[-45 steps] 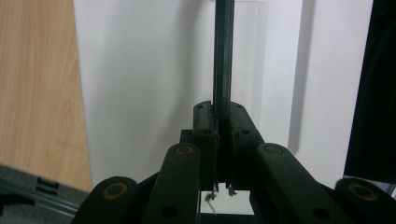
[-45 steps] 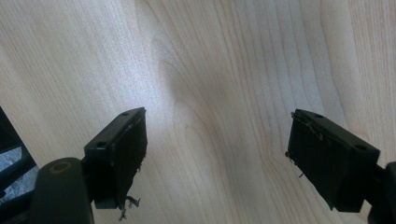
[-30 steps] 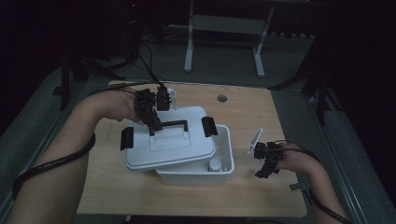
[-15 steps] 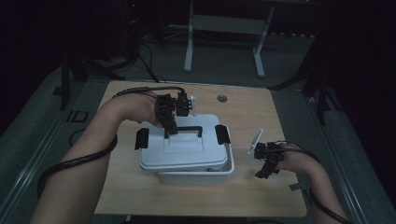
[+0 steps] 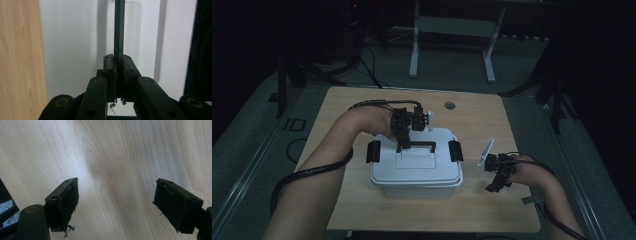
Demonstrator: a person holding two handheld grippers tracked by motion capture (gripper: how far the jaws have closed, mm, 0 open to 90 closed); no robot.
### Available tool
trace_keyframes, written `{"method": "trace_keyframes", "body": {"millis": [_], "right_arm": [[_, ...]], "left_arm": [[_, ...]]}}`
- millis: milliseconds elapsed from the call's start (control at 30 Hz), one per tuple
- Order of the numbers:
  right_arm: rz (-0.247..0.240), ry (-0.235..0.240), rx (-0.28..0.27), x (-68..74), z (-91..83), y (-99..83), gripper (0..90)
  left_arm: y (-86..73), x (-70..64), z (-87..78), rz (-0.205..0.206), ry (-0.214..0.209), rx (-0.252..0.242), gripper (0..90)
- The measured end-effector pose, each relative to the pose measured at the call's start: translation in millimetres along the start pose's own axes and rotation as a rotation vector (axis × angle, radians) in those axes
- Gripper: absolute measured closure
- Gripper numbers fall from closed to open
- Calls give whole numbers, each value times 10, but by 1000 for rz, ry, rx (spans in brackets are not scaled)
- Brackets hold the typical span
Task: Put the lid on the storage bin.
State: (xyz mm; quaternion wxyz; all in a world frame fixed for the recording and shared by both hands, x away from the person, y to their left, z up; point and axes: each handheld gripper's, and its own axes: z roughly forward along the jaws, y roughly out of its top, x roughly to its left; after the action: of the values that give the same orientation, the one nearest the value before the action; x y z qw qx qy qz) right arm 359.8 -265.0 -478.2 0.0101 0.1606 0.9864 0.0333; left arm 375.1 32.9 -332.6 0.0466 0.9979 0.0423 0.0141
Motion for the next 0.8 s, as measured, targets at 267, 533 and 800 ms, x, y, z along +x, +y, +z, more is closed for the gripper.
{"method": "trace_keyframes", "body": {"millis": [267,533,800], "right_arm": [[3,8,0,5,26,4,194],[4,8,2,5,25,1,194],[1,8,3,1,29,-4,194]], "left_arm": [[74,-4,35,8,5,-4,840],[109,16,162,10,-10,4,839],[46,78,194,-2,9,-28,735]]}}
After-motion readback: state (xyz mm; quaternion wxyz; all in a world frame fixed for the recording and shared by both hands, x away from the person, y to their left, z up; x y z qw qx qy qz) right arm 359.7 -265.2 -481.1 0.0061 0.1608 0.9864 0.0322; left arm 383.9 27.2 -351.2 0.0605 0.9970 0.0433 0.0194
